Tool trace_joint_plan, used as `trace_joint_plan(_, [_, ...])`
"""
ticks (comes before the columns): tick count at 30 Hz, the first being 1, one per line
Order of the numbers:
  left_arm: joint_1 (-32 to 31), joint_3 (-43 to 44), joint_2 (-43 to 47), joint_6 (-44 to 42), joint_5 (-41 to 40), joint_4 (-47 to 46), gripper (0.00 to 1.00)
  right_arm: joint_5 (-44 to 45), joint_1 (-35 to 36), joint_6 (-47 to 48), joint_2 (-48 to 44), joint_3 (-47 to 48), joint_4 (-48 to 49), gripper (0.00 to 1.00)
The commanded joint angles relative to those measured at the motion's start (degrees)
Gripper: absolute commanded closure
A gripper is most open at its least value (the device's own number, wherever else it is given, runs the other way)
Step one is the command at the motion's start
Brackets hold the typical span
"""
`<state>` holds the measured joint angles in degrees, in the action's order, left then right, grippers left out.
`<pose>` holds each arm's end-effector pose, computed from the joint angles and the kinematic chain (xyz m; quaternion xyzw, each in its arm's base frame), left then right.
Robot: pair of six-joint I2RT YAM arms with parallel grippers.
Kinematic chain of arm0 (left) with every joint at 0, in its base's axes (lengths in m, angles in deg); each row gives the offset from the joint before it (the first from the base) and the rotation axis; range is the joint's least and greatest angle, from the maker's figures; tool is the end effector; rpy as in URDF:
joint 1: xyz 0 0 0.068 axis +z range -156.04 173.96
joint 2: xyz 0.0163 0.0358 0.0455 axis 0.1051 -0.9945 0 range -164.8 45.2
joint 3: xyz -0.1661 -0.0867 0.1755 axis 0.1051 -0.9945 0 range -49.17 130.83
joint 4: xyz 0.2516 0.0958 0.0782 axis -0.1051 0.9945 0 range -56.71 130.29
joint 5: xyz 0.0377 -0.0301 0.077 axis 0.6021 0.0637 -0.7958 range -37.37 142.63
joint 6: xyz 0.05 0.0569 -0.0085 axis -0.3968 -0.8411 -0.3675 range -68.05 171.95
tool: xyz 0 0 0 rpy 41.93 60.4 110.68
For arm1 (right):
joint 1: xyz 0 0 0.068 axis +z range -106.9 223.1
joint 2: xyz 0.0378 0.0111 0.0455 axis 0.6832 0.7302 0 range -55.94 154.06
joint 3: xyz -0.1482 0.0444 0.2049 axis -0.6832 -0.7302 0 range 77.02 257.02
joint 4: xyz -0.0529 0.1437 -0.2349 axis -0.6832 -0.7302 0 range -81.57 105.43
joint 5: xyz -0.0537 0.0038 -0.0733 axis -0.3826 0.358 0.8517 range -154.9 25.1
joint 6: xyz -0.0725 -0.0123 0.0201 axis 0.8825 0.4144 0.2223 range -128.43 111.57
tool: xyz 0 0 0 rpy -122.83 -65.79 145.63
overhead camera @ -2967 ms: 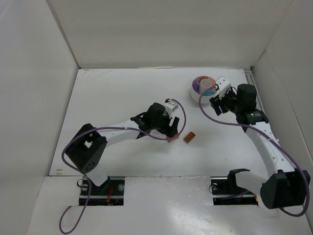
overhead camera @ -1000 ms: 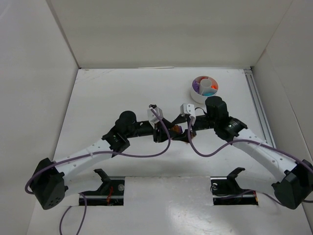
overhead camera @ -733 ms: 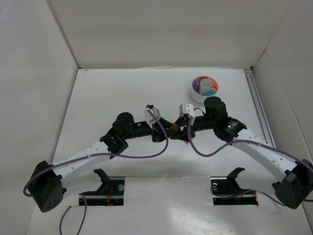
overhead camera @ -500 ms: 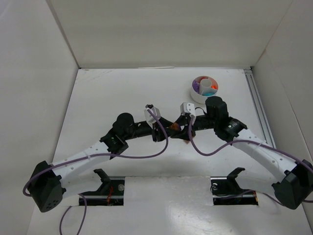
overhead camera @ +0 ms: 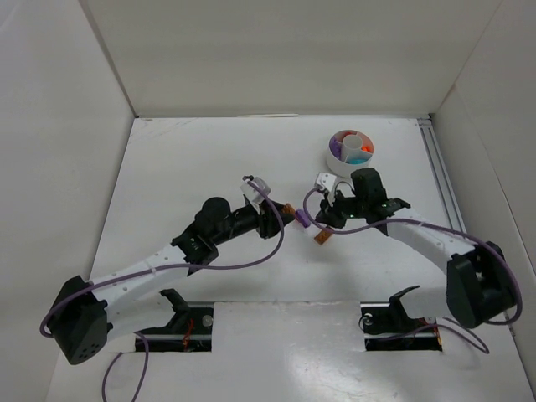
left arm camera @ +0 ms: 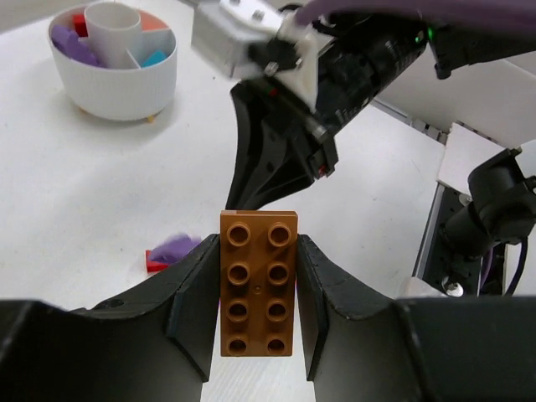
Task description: Sort the legos into containers by color
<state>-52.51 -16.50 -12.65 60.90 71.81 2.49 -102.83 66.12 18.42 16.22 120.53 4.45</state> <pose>0.1830 -0.2234 0.2776 0.3299 0.5873 -0.4387 0.5947 0.2624 0.1546 0.1948 -0.4862 0.7178 0.2805 0.4120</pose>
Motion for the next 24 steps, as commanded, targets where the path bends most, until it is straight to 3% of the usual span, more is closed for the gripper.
trace_joint_plan(1, [0.16, -0.67, -1.39, 2.48, -2.3, -1.45, 0.93, 3.83, 1.5, 1.89, 5.17, 1.93, 2.19, 0.83])
trace_joint_plan(8, [0.16, -4.53, -1.92, 4.32, -3.36, -4.87, 0.93, 6.02, 2.81, 1.89, 5.63, 1.93, 3.25, 0.85])
trace_joint_plan(10, [0.16, -4.54, -1.92, 3.62, -1.61, -5.4, 0.9, 5.33, 3.34, 3.03, 2.48, 1.93, 3.25, 0.82])
trace_joint_plan(14, [0.16, -4.63, -2.44, -1.72, 4.46, -5.58, 0.89, 0.24, 3.34, 0.85, -4.02, 1.93, 3.25, 0.66])
trace_joint_plan(18, [0.16, -2.18, -4.64, -7.01, 3.25, -0.59, 0.89, -2.58, 2.81, -9.07, -8.52, 3.86, 0.27, 0.51])
trace_joint_plan(21, [0.16, 0.11, -7.44, -8.77, -1.14, 0.66, 0.89, -2.58, 2.81, -17.86, -9.14, 5.88, -2.11, 0.45])
trace_joint_plan(24, [-2.2, 1.34, -9.73, -10.18, -5.27, 1.28, 0.89, -3.19, 4.04, -27.51, -9.14, 5.89, 1.48, 0.43])
